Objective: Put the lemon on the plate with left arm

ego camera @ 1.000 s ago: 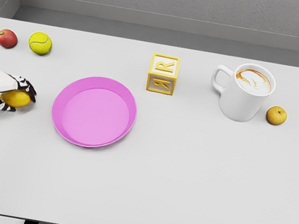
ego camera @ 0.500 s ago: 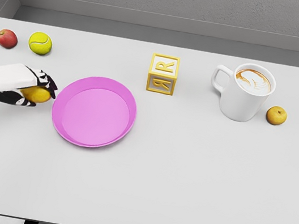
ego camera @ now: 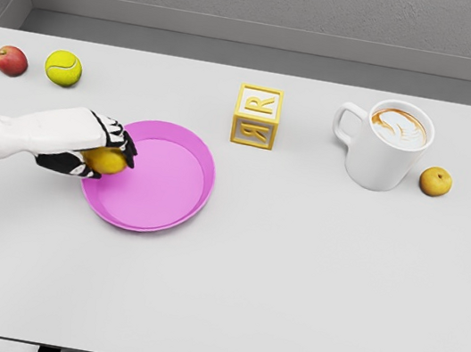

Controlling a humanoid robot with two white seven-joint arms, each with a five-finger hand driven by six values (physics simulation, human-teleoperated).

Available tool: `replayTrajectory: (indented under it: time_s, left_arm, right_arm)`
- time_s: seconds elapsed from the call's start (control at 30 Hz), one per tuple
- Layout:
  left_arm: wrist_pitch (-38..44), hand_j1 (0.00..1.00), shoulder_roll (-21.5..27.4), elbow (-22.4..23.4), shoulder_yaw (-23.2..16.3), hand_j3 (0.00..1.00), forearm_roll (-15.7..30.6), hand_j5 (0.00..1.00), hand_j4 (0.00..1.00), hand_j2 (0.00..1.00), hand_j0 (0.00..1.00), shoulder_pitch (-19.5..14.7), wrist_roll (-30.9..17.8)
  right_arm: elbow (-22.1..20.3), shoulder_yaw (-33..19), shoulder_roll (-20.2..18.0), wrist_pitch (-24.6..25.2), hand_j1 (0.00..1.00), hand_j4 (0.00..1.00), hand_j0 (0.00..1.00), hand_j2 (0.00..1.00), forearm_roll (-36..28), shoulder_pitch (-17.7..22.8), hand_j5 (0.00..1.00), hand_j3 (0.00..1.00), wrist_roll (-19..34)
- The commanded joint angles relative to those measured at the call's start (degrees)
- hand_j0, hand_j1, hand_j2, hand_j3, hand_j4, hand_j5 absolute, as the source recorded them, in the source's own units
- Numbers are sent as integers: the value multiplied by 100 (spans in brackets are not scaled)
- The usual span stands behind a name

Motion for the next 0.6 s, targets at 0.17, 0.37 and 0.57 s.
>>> replayTrajectory:
  time_s: [0.17,0.37,0.57]
  left_arm:
    - [21,57,-565,-144,-27,57,33,57,57,57,57,-26,-4]
    - [21,100,-583,-117,-18,100,42,100,100,100,100,-35,-4]
    - [21,100,-302,551,377,100,182,100,100,100,100,-70,-4]
  right_arm:
    - [2,0,1,0,100,100,100,100,-1,0,100,100,1]
    - [-7,0,1,0,100,100,100,100,-1,0,100,100,1]
    - [-7,0,1,0,100,100,100,100,-1,0,100,100,1]
